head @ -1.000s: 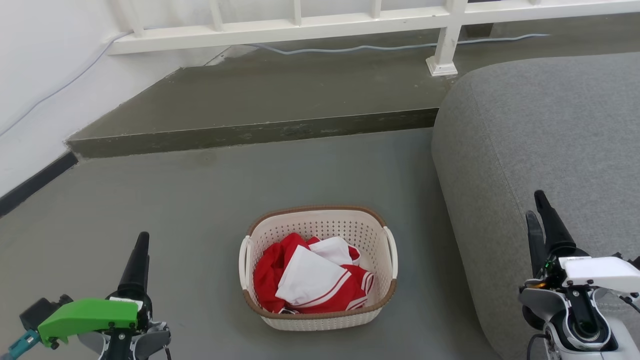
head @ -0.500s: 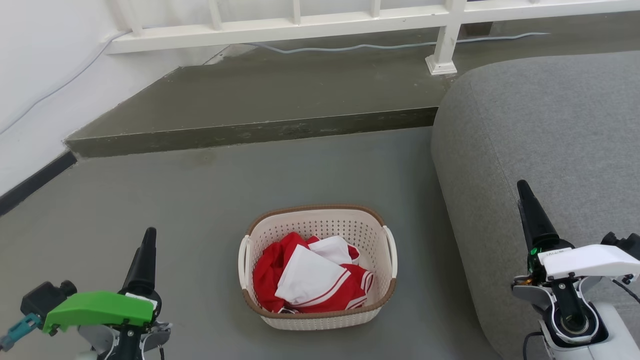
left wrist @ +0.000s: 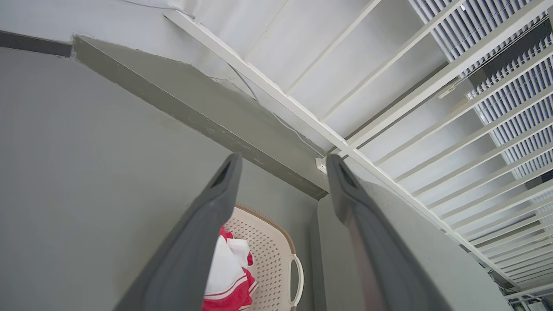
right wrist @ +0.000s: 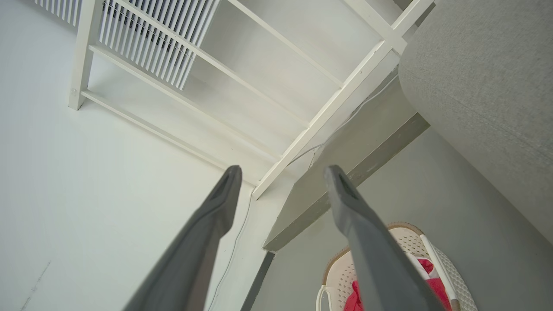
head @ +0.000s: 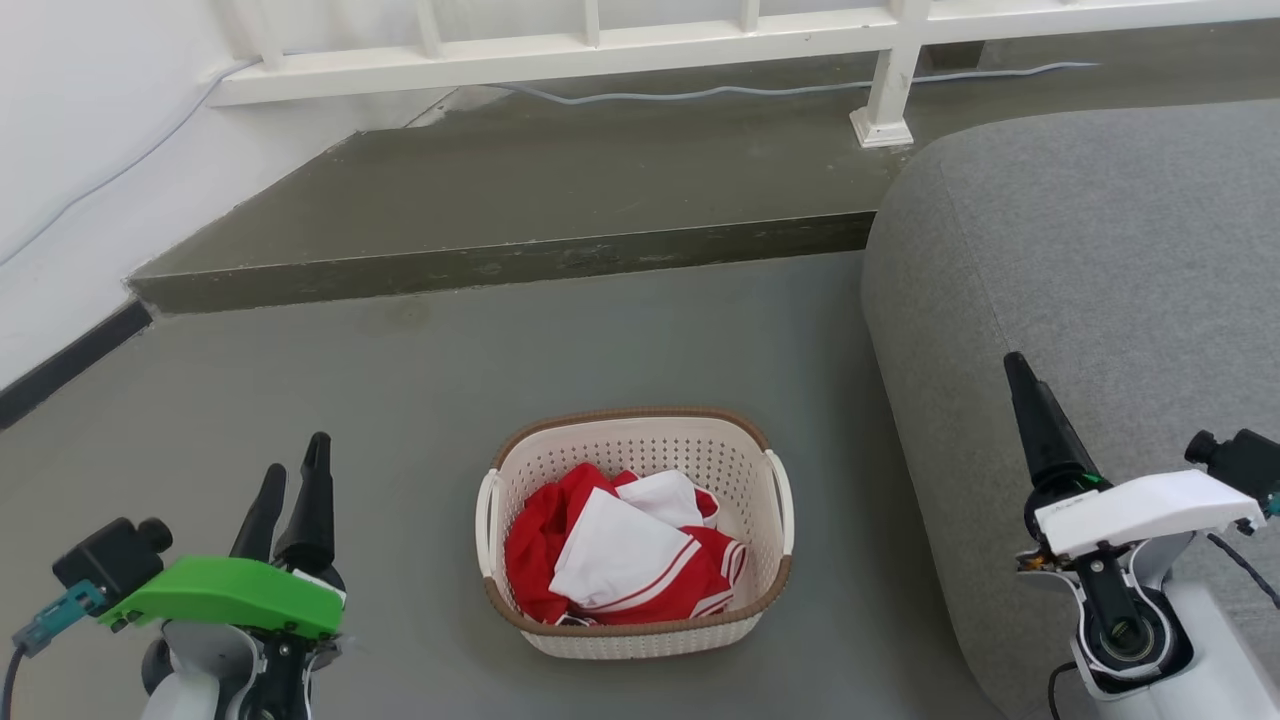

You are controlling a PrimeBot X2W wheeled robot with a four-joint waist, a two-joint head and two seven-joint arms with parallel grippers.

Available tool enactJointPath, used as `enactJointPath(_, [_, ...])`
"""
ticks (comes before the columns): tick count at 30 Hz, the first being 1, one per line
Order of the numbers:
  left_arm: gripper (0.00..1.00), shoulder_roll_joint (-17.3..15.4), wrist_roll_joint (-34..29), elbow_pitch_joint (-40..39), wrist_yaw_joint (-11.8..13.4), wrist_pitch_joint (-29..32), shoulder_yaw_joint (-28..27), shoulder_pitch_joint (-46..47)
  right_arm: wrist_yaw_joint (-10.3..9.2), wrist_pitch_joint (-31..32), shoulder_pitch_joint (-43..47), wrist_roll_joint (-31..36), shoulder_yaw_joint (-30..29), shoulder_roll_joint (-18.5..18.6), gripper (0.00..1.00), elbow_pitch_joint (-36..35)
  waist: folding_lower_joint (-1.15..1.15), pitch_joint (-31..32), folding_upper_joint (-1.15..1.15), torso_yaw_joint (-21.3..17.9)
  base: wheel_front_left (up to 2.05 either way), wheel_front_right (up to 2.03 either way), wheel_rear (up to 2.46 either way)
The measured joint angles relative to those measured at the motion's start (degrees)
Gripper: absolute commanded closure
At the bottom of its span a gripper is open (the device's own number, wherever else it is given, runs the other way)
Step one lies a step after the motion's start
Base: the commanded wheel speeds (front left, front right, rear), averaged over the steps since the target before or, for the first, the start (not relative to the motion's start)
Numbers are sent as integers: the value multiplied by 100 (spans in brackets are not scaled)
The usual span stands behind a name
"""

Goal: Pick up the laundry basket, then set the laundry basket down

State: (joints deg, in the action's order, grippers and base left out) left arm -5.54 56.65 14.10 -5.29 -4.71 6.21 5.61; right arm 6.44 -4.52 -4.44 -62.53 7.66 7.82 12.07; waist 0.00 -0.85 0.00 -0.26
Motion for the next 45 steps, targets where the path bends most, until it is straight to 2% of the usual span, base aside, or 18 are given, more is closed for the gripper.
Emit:
enactJointPath(5, [0,-60,-543,-8,82,-91,145,2,-59,-103,-45,448,149,65,0,9,0,-1,0,-3,0,0,0])
enactJointPath(13, [0,-54,-1180,-11,189,-237,311,8,-291,-237,-109,1135,285,116,0,38,0,-13,0,-16,0,0,0])
enactJointPath(25, [0,-15,-2009,-19,321,-445,474,31,-458,-456,-219,2013,550,130,0,45,0,-50,0,-28,0,0,0])
enactJointPath(39, [0,44,-3002,-71,330,-704,611,149,-565,-715,-332,2964,820,186,0,73,0,-69,0,-44,0,0,0])
enactJointPath(45, [0,59,-3453,-75,331,-828,682,159,-706,-839,-338,3483,916,234,0,140,0,-72,0,-51,0,0,0])
